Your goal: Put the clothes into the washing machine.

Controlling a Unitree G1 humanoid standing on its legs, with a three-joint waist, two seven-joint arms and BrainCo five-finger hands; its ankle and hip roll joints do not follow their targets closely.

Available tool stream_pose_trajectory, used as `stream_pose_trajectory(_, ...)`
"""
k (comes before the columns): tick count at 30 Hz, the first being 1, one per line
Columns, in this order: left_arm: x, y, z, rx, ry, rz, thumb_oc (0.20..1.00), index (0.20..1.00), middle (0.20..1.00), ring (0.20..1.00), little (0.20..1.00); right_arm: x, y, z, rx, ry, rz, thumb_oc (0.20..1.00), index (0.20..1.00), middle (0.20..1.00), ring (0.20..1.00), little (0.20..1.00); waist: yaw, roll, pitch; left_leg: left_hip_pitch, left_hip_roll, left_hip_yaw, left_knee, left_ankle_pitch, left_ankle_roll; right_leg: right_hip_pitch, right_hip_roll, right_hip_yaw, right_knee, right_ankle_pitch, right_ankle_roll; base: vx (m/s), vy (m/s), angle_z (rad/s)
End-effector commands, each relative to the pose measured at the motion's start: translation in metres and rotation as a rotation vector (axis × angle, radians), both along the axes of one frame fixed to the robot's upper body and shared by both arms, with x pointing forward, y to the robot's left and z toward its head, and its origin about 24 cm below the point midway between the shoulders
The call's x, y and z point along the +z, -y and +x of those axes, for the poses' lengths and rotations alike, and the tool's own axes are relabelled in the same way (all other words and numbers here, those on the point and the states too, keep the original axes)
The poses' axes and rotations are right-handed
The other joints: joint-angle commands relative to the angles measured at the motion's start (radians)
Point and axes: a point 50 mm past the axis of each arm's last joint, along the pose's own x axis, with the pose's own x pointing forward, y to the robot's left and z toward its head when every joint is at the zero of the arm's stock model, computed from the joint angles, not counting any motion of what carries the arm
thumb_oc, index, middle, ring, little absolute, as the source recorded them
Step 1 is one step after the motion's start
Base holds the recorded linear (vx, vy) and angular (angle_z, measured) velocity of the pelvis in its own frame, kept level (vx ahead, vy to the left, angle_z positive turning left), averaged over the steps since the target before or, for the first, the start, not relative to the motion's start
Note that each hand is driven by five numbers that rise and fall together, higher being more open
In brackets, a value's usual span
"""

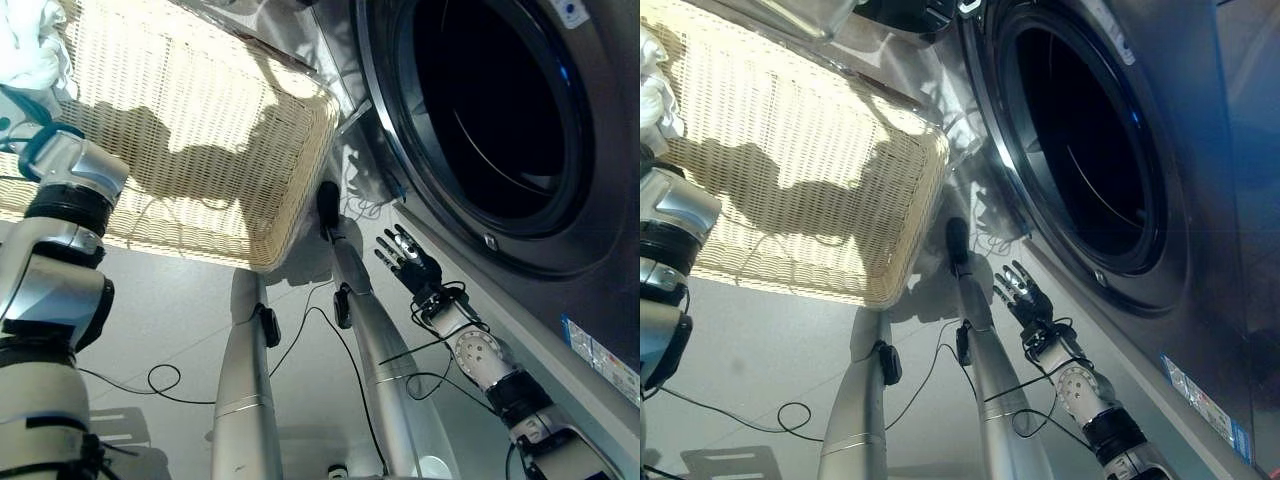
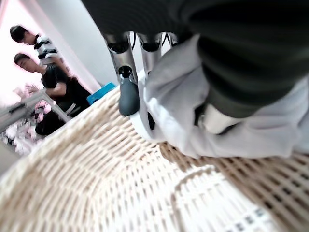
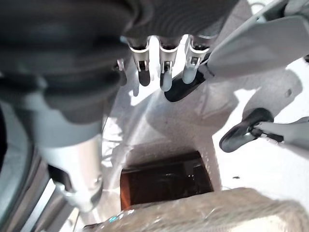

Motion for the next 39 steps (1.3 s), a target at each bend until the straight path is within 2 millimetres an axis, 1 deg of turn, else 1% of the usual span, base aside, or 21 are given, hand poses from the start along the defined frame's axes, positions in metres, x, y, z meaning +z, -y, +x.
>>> stream_pose_trajectory(1, -0.031, -0.028, -0.012, 0.054, -0.137, -0.057, 0.200, 0.200, 0.200, 0.200, 0.200, -0.002, 0.004, -0.007, -0.008, 0.017, 0.056, 1.000, 1.000, 1.000, 1.000, 1.000, 0.008, -0.042, -0.003, 0.002, -0.021, 0.006, -0.020, 0.000, -0.032, 0.059, -0.011, 0.039, -0.045, 0.023, 0.118, 0.00, 0.000, 0.00)
stream_pose_trajectory(3, -0.032, -0.031, -0.013, 0.053, -0.178, -0.025, 0.200, 0.200, 0.200, 0.200, 0.200, -0.002, 0.004, -0.007, -0.010, 0.020, 0.055, 1.000, 1.000, 1.000, 1.000, 1.000, 0.009, -0.039, -0.003, 0.001, -0.020, 0.006, -0.020, 0.001, -0.032, 0.059, -0.011, 0.039, -0.044, 0.022, 0.118, 0.00, 0.000, 0.00)
stream_pose_trajectory(4, -0.041, -0.032, -0.012, 0.037, -0.216, -0.001, 0.200, 0.200, 0.200, 0.200, 0.200, -0.003, 0.005, -0.008, -0.009, 0.026, 0.055, 1.000, 1.000, 1.000, 1.000, 1.000, 0.010, -0.036, -0.003, 0.001, -0.019, 0.006, -0.023, 0.003, -0.034, 0.058, -0.013, 0.040, -0.044, 0.022, 0.118, 0.00, 0.000, 0.00)
stream_pose_trajectory(6, -0.051, -0.031, -0.010, 0.008, -0.221, 0.006, 0.200, 0.200, 0.200, 0.200, 0.200, -0.004, 0.004, -0.009, -0.005, 0.029, 0.056, 1.000, 1.000, 1.000, 1.000, 1.000, 0.013, -0.034, -0.003, 0.005, -0.018, 0.006, -0.027, 0.005, -0.035, 0.061, -0.014, 0.039, -0.045, 0.023, 0.118, 0.00, 0.000, 0.00)
stream_pose_trajectory(9, -0.066, -0.023, 0.000, -0.115, -0.130, -0.010, 0.200, 0.200, 0.200, 0.200, 0.200, -0.004, 0.001, -0.010, 0.008, 0.037, 0.066, 1.000, 1.000, 1.000, 1.000, 1.000, 0.017, -0.034, -0.003, 0.015, -0.016, 0.005, -0.030, 0.006, -0.036, 0.070, -0.015, 0.035, -0.045, 0.019, 0.117, -0.02, -0.072, 0.01)
stream_pose_trajectory(11, -0.075, -0.011, 0.009, -0.243, -0.032, -0.019, 0.200, 0.200, 0.200, 0.200, 0.200, -0.006, -0.001, -0.013, 0.017, 0.049, 0.056, 1.000, 1.000, 1.000, 1.000, 1.000, 0.023, -0.030, -0.003, 0.030, -0.016, 0.003, -0.036, 0.006, -0.034, 0.081, -0.014, 0.032, -0.045, 0.015, 0.115, -0.02, -0.054, 0.02)
stream_pose_trajectory(12, -0.075, -0.011, 0.009, -0.243, -0.032, -0.019, 0.200, 0.200, 0.200, 0.200, 0.200, -0.006, -0.001, -0.013, 0.017, 0.049, 0.056, 1.000, 1.000, 1.000, 1.000, 1.000, 0.023, -0.030, -0.003, 0.030, -0.016, 0.003, -0.036, 0.006, -0.034, 0.081, -0.014, 0.032, -0.045, 0.015, 0.115, -0.02, -0.069, 0.01)
stream_pose_trajectory(13, -0.086, 0.007, 0.018, -0.393, 0.080, -0.076, 0.200, 0.200, 0.200, 0.200, 0.200, -0.006, -0.002, -0.016, 0.010, 0.072, 0.039, 1.000, 1.000, 1.000, 1.000, 1.000, 0.035, -0.022, -0.003, 0.047, -0.019, -0.002, -0.042, 0.007, -0.031, 0.097, -0.013, 0.028, -0.043, 0.006, 0.113, -0.03, -0.084, 0.01)
stream_pose_trajectory(14, -0.092, 0.016, 0.021, -0.458, 0.114, -0.095, 0.200, 0.200, 0.200, 0.200, 0.200, -0.006, -0.003, -0.018, 0.006, 0.086, 0.031, 1.000, 1.000, 1.000, 1.000, 1.000, 0.042, -0.016, -0.003, 0.053, -0.021, -0.006, -0.043, 0.009, -0.029, 0.103, -0.012, 0.026, -0.041, 0.005, 0.112, -0.04, -0.128, 0.01)
stream_pose_trajectory(15, -0.103, 0.027, 0.023, -0.533, 0.160, -0.138, 0.200, 0.200, 0.200, 0.200, 0.200, -0.004, -0.005, -0.020, -0.005, 0.098, 0.027, 1.000, 1.000, 1.000, 1.000, 1.000, 0.050, -0.009, -0.003, 0.062, -0.024, -0.010, -0.045, 0.011, -0.026, 0.112, -0.013, 0.024, -0.040, 0.003, 0.112, -0.04, -0.122, 0.01)
stream_pose_trajectory(18, -0.144, 0.058, 0.018, -0.701, 0.210, -0.199, 0.200, 0.200, 0.200, 0.200, 0.200, -0.003, -0.008, -0.028, -0.037, 0.128, 0.035, 1.000, 1.000, 1.000, 1.000, 1.000, 0.078, 0.013, -0.003, 0.092, -0.035, -0.026, -0.047, 0.011, -0.018, 0.139, -0.016, 0.011, -0.034, -0.001, 0.110, -0.03, -0.119, 0.02)
stream_pose_trajectory(20, -0.148, 0.061, 0.016, -0.713, 0.216, -0.202, 0.200, 0.200, 0.200, 0.200, 0.200, -0.003, -0.008, -0.029, -0.039, 0.129, 0.035, 1.000, 1.000, 1.000, 1.000, 1.000, 0.080, 0.015, -0.003, 0.096, -0.036, -0.027, -0.047, 0.011, -0.017, 0.143, -0.017, 0.009, -0.034, -0.002, 0.110, -0.03, -0.095, 0.05)
stream_pose_trajectory(21, -0.175, 0.089, 0.002, -0.830, 0.280, -0.240, 0.200, 0.200, 0.200, 0.200, 0.200, 0.002, -0.013, -0.034, -0.062, 0.188, -0.010, 1.000, 1.000, 1.000, 1.000, 1.000, 0.107, 0.030, -0.003, 0.126, -0.046, -0.039, -0.049, 0.013, -0.008, 0.173, -0.023, -0.011, -0.025, -0.008, 0.110, -0.05, -0.132, 0.11)
stream_pose_trajectory(22, -0.176, 0.090, 0.001, -0.836, 0.282, -0.240, 0.200, 0.200, 0.200, 0.200, 0.200, 0.003, -0.014, -0.035, -0.063, 0.191, -0.016, 1.000, 1.000, 1.000, 1.000, 1.000, 0.108, 0.032, -0.003, 0.129, -0.047, -0.040, -0.050, 0.013, -0.007, 0.177, -0.024, -0.013, -0.024, -0.009, 0.110, -0.07, -0.191, 0.12)
stream_pose_trajectory(24, -0.190, 0.109, -0.015, -0.897, 0.321, -0.233, 0.200, 0.200, 0.200, 0.200, 0.200, 0.012, -0.016, -0.037, -0.081, 0.246, -0.073, 1.000, 1.000, 1.000, 1.000, 1.000, 0.136, 0.042, -0.003, 0.160, -0.053, -0.052, -0.048, 0.016, -0.002, 0.209, -0.026, -0.031, 0.000, -0.025, 0.106, -0.06, -0.143, 0.08)
stream_pose_trajectory(25, -0.191, 0.110, -0.016, -0.899, 0.323, -0.233, 0.200, 0.200, 0.200, 0.200, 0.200, 0.013, -0.017, -0.037, -0.081, 0.248, -0.077, 1.000, 1.000, 1.000, 1.000, 1.000, 0.136, 0.043, -0.003, 0.162, -0.053, -0.053, -0.048, 0.016, -0.002, 0.211, -0.027, -0.033, 0.002, -0.026, 0.106, -0.07, -0.133, 0.12)
stream_pose_trajectory(27, -0.197, 0.124, -0.026, -0.942, 0.360, -0.255, 0.200, 0.200, 0.200, 0.200, 0.200, 0.018, -0.017, -0.038, -0.091, 0.284, -0.139, 1.000, 1.000, 1.000, 1.000, 1.000, 0.152, 0.053, -0.003, 0.190, -0.057, -0.062, -0.038, 0.013, -0.003, 0.241, -0.032, -0.047, 0.022, -0.037, 0.106, -0.06, -0.088, 0.12)
stream_pose_trajectory(28, -0.198, 0.125, -0.027, -0.944, 0.360, -0.257, 0.200, 0.200, 0.200, 0.200, 0.200, 0.018, -0.017, -0.038, -0.093, 0.282, -0.139, 1.000, 1.000, 1.000, 1.000, 1.000, 0.152, 0.054, -0.003, 0.193, -0.058, -0.063, -0.037, 0.012, -0.003, 0.244, -0.032, -0.048, 0.023, -0.038, 0.106, -0.04, -0.062, 0.08)
stream_pose_trajectory(30, -0.201, 0.136, -0.035, -0.982, 0.379, -0.271, 0.200, 0.200, 0.200, 0.200, 0.200, 0.022, -0.016, -0.038, -0.094, 0.302, -0.184, 1.000, 1.000, 1.000, 1.000, 1.000, 0.160, 0.062, -0.003, 0.233, -0.067, -0.067, -0.029, 0.003, 0.000, 0.281, -0.034, -0.058, 0.034, -0.045, 0.104, -0.05, -0.064, 0.04)
stream_pose_trajectory(35, -0.197, 0.141, -0.041, -1.043, 0.373, -0.274, 0.200, 0.200, 0.200, 0.200, 0.200, 0.025, -0.015, -0.037, -0.083, 0.325, -0.228, 1.000, 1.000, 1.000, 1.000, 1.000, 0.171, 0.073, -0.003, 0.279, -0.079, -0.077, -0.009, -0.012, 0.007, 0.326, -0.039, -0.068, 0.055, -0.055, 0.101, -0.05, -0.057, -0.02)
stream_pose_trajectory(39, -0.190, 0.150, -0.044, -1.176, 0.375, -0.308, 0.200, 0.200, 0.200, 0.200, 0.200, 0.033, -0.018, -0.034, -0.024, 0.410, -0.360, 1.000, 1.000, 1.000, 1.000, 1.000, 0.184, 0.091, -0.003, 0.316, -0.085, -0.085, 0.017, -0.025, 0.012, 0.362, -0.047, -0.084, 0.098, -0.082, 0.098, -0.05, -0.049, 0.03)
